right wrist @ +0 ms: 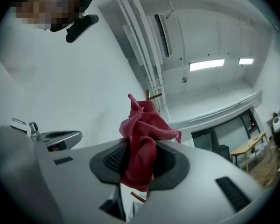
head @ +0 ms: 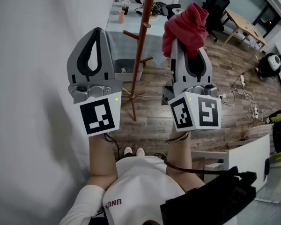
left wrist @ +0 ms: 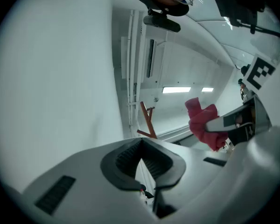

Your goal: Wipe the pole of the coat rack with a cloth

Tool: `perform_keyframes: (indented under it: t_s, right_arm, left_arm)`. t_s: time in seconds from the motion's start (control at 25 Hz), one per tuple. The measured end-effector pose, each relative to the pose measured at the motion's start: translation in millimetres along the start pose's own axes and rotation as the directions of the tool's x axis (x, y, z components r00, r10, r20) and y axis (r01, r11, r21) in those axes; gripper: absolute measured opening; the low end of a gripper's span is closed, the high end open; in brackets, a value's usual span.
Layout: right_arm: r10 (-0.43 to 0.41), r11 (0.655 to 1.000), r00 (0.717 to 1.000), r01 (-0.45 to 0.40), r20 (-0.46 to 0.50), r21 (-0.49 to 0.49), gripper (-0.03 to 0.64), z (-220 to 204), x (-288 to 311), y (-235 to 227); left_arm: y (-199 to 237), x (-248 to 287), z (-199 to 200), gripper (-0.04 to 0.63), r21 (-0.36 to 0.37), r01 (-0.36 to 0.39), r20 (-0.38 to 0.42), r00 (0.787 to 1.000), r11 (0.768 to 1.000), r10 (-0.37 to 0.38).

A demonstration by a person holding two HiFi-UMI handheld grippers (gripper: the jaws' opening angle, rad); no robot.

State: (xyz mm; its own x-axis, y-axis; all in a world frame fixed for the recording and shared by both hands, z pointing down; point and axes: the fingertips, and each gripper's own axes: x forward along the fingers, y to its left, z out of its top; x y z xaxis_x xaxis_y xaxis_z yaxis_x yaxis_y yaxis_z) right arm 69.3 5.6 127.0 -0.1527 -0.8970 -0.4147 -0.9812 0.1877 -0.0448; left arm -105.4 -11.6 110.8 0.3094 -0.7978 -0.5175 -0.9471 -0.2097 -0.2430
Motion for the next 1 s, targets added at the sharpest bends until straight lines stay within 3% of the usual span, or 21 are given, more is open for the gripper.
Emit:
perform_keyframes:
  t_s: [0.72,1.0]
  right_arm:
    - [-0.005,1.000,1.000,0.005,-0.017,-0.020,0.114,-4,-3,11]
    - [-0.041,0.997,0.998,0.039,-0.038,-0.063,0.114,-9,-4,16]
  left_arm:
    - [5,-9,-3,0.014,-0.034,0.012,-0.010,1.000,0.999,-0.013]
    - [6,-13,-13,0.012,-0.096,0.045,-0.035,0.998,0.994,-0.049]
